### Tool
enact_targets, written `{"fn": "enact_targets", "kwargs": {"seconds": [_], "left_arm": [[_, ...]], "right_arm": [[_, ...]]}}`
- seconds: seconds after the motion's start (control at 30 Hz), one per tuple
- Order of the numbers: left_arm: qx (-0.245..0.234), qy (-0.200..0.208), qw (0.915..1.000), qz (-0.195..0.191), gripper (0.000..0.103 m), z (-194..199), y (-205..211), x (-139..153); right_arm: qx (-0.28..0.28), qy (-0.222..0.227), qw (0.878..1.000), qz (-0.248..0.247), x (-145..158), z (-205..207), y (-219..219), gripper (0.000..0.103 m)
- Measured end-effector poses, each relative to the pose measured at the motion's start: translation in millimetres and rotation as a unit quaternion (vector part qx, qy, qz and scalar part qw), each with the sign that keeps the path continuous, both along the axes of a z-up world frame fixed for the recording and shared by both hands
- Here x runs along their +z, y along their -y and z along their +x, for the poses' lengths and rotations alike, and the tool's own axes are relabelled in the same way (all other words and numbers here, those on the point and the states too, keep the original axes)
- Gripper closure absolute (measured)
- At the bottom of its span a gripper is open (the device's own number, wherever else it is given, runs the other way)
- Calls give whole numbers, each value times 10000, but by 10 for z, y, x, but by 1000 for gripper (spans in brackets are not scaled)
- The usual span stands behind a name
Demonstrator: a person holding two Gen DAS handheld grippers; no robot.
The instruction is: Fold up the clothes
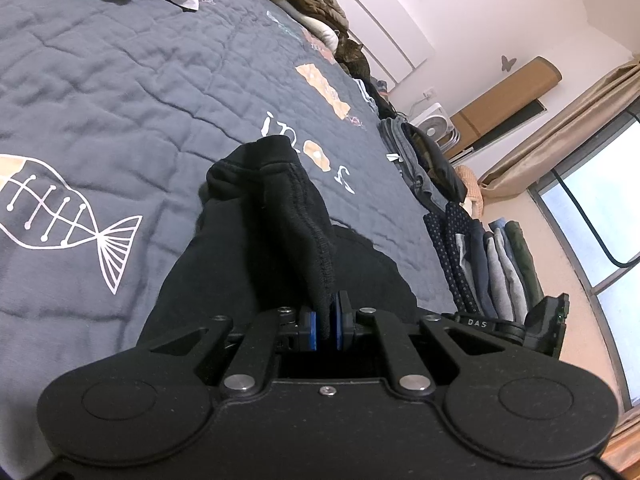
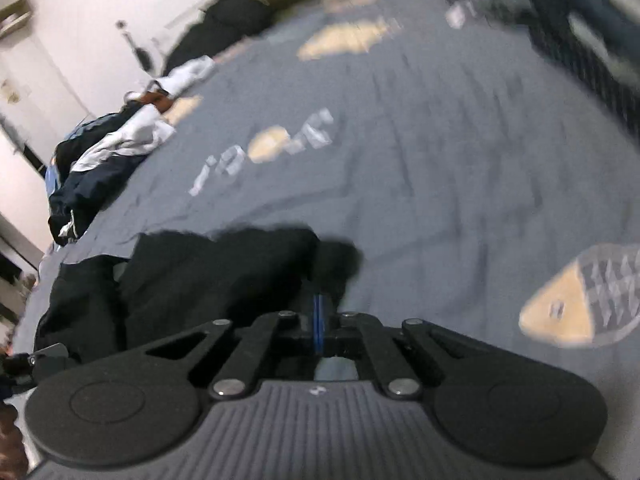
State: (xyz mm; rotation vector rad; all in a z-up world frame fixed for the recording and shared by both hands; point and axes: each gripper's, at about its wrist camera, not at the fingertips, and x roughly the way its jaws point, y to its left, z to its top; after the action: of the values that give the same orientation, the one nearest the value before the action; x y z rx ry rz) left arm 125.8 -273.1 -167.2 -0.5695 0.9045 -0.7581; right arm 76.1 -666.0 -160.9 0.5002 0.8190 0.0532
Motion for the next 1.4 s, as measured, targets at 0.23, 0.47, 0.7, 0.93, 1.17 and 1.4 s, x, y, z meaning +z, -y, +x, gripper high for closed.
{"fn": "enact_targets", "kwargs": {"seconds": [0.23, 0.47, 0.7, 0.93, 1.17, 1.4], "left_arm": [[-11, -4, 10000, 0, 95, 3, 11, -5], [-14, 19, 10000, -18, 95, -6, 11, 3], [-21, 17, 10000, -74, 95, -3, 3, 11], [-100, 34, 9999, -110, 95, -10, 20, 29], [-123, 26, 9999, -58, 95, -5, 48, 14], [-125, 31, 9999, -52, 94, -11, 55, 11]], "right_arm": [[327, 456, 9920, 1133, 115, -125, 35, 70], [372, 39, 9973, 636, -70, -69, -178, 58], [118, 164, 9953, 952, -102, -120, -250, 102], [-27, 233, 9953, 934, 70, -308, -205, 103], [64, -221, 9978, 620, -242, -229, -160, 96], [-270, 425, 9972, 547, 50, -288, 53, 78]]}}
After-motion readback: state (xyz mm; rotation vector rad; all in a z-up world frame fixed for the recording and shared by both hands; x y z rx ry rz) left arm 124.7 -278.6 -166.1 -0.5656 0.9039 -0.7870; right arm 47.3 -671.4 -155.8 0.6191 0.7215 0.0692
